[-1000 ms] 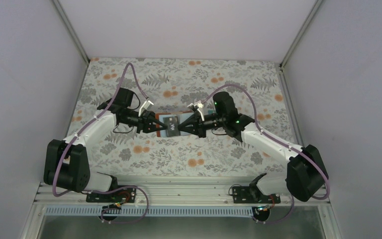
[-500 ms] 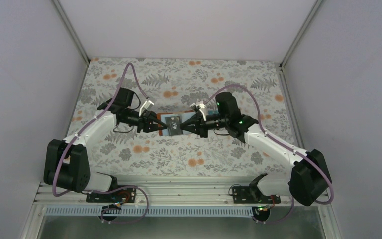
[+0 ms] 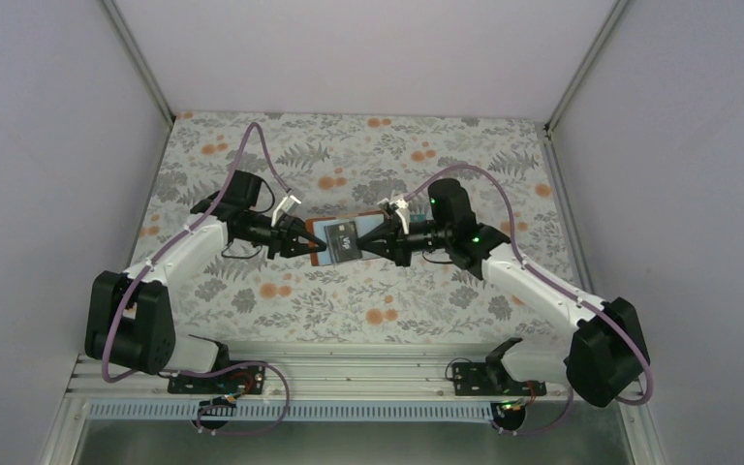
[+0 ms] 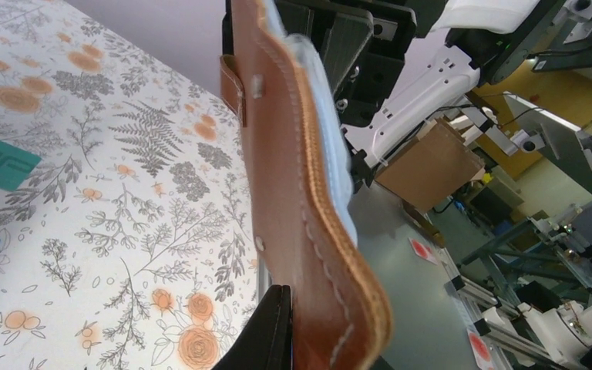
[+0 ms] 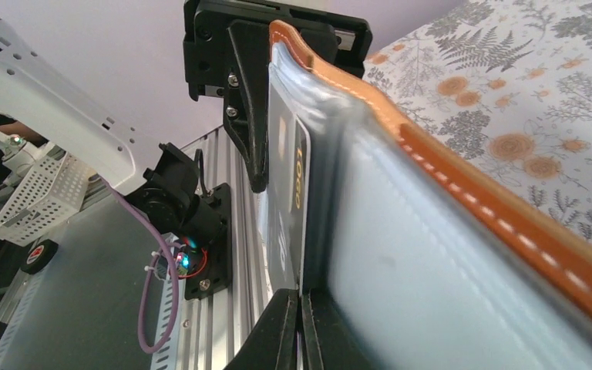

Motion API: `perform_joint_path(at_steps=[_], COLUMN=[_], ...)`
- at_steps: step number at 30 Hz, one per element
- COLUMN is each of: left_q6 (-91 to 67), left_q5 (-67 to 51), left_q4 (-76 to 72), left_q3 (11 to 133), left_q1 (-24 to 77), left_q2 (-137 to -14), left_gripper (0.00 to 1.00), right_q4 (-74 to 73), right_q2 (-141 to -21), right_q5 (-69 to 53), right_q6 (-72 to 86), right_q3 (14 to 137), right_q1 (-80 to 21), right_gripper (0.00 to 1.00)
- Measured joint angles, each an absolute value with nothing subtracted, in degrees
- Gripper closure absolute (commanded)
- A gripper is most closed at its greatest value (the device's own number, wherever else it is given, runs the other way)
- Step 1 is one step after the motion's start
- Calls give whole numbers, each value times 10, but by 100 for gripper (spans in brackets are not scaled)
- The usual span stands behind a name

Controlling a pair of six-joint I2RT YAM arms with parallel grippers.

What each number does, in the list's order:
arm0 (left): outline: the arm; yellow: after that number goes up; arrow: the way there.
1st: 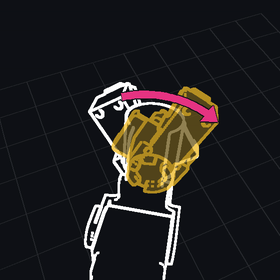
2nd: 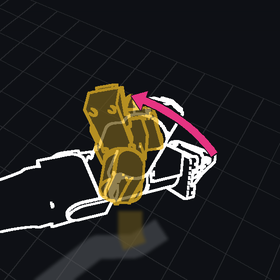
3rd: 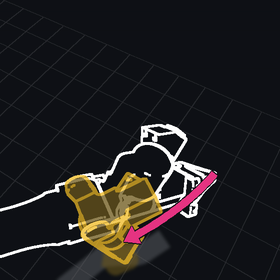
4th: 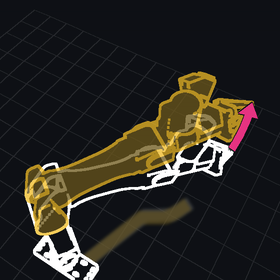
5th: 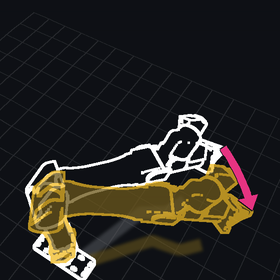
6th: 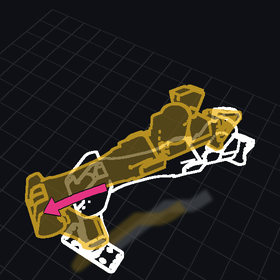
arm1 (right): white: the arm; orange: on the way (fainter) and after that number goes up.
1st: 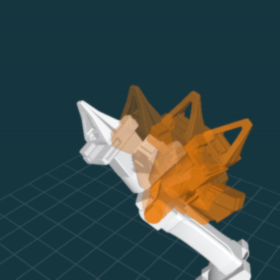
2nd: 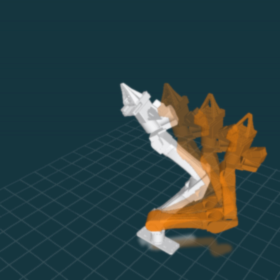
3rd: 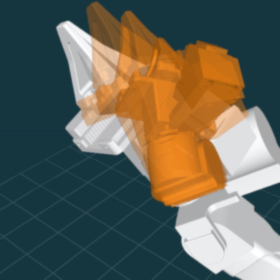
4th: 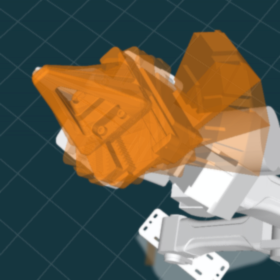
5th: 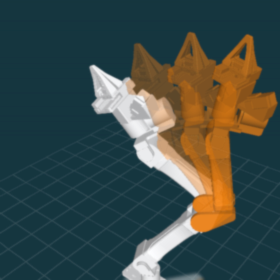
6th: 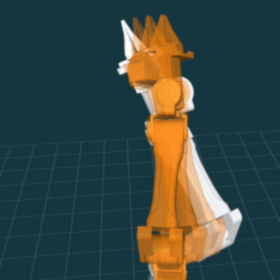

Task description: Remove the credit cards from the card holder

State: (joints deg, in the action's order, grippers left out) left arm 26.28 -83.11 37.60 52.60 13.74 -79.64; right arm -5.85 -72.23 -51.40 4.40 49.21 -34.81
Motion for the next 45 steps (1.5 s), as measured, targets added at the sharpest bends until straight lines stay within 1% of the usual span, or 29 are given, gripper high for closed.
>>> perform_joint_path(at_steps=[5,17,21,23,25,27,30,31,33,34,37,38,40,45], left_q6=[263,263,264,265,267,269,272,274,279,281,287,289,291,290], left_q5=[-826,-825,-825,-824,-824,-823,-823,-822,-822,-822,-832,-834,-836,-838], left_q4=[376,379,380,382,384,385,385,385,387,388,396,396,396,396], left_q3=[526,526,526,526,526,526,526,526,526,526,526,526,526,526], left_q1=[135,135,135,135,135,135,135,135,135,135,136,136,137,141], left_q2=[-796,-796,-796,-796,-796,-796,-796,-796,-796,-796,-796,-796,-796,-796], left_gripper=[98,98,98,98,98,98,97,91,74,69,63,63,69,71], right_q4=[-60,-59,-53,-48,-37,-32,-23,-22,-18,-18,-14,-10,-5,8], right_q2=[-704,-710,-719,-728,-738,-743,-744,-744,-741,-740,-736,-736,-736,-739], right_q5=[-517,-538,-544,-547,-552,-555,-561,-562,-562,-562,-556,-555,-552,-551], right_q6=[44,44,46,52,58,62,67,67,70,70,77,79,85,96], right_q3=[485,485,485,485,485,484,483,483,479,478,478,478,478,478], right_q1=[-334,-333,-333,-333,-333,-335,-337,-337,-338,-338,-338,-338,-339,-350], right_gripper=[96,96,87,86,87,95,96,96,96,96,96,96,96,96])
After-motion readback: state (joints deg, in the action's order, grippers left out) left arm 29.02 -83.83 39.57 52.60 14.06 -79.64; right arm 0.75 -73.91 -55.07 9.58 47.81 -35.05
